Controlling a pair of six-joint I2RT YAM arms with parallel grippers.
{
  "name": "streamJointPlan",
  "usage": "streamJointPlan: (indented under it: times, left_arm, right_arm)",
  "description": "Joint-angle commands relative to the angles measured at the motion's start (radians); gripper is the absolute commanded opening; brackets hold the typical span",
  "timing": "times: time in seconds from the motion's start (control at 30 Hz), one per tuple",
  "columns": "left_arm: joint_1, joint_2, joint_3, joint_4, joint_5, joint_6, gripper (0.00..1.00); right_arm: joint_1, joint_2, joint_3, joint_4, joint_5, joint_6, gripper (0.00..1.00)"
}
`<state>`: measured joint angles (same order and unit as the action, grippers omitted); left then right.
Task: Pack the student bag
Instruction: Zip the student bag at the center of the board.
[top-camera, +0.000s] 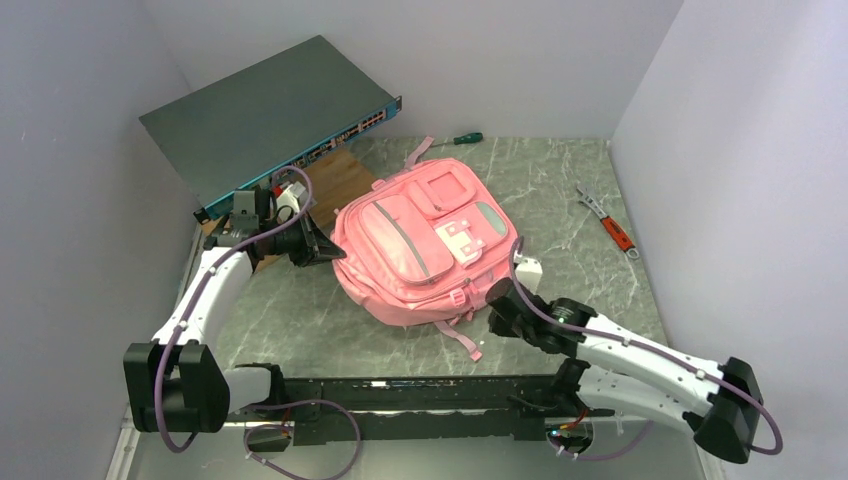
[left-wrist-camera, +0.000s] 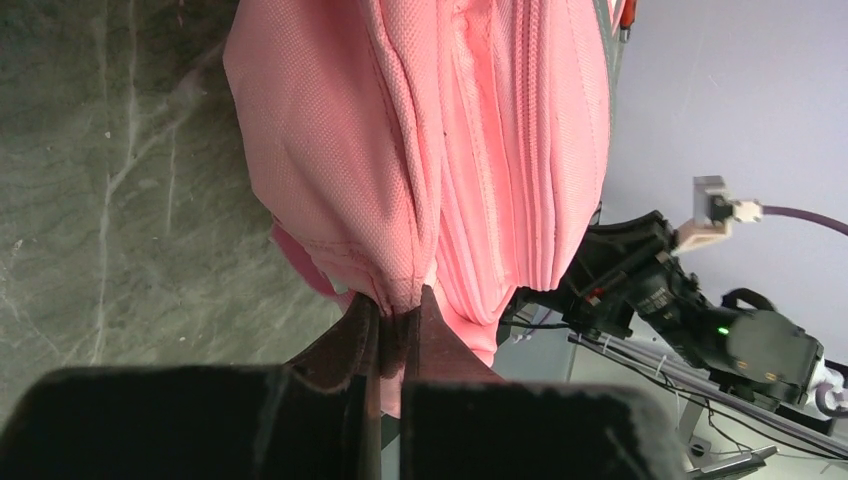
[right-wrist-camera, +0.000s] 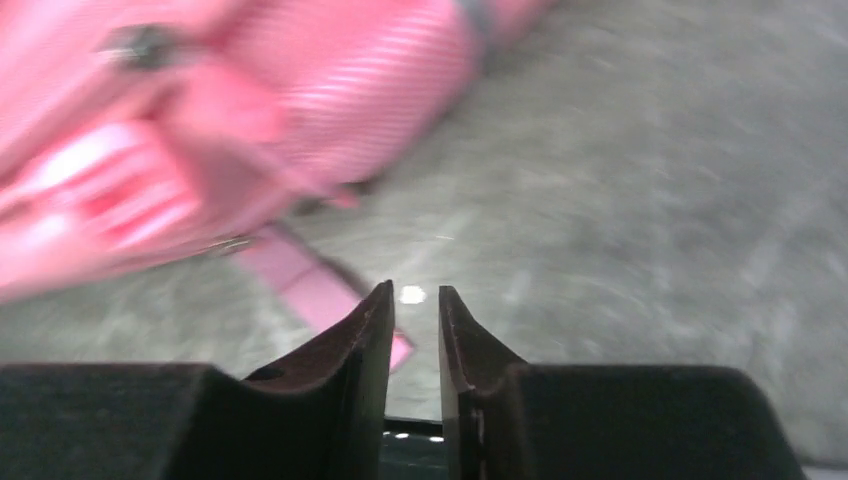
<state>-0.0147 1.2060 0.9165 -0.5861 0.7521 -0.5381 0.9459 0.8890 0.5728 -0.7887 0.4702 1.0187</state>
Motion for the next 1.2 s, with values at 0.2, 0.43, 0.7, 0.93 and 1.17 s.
streamJointPlan:
  times: [0.2,0.43,0.7,0.93,1.17]
  left_arm:
    - [0.085,-0.037,0.065,0.204,-0.011,-0.064,0.0]
    - [0.084,-0.031,0.07,0.2,0.0,-0.059,0.0]
    - [0.085,-0.025,0.074,0.202,0.007,-0.063,0.0]
    - [0.085,-0.02,0.087,0.186,0.008,-0.053,0.0]
    - [0.085,-0.023,0.083,0.188,0.003,-0.06,0.0]
  right_arm:
    - [0.001,0.014,-0.142,0.664,-0.379,-0.393,0.42]
    - [0.046,0.076,-0.202,0.771,-0.203,-0.422,0.45]
    - [0.151,0.146,-0.221,0.868,0.046,-0.473,0.46]
    - [0.23,0.203,-0.195,0.82,0.217,-0.437,0.46]
    - [0.235,0.164,-0.235,0.865,0.206,-0.432,0.26]
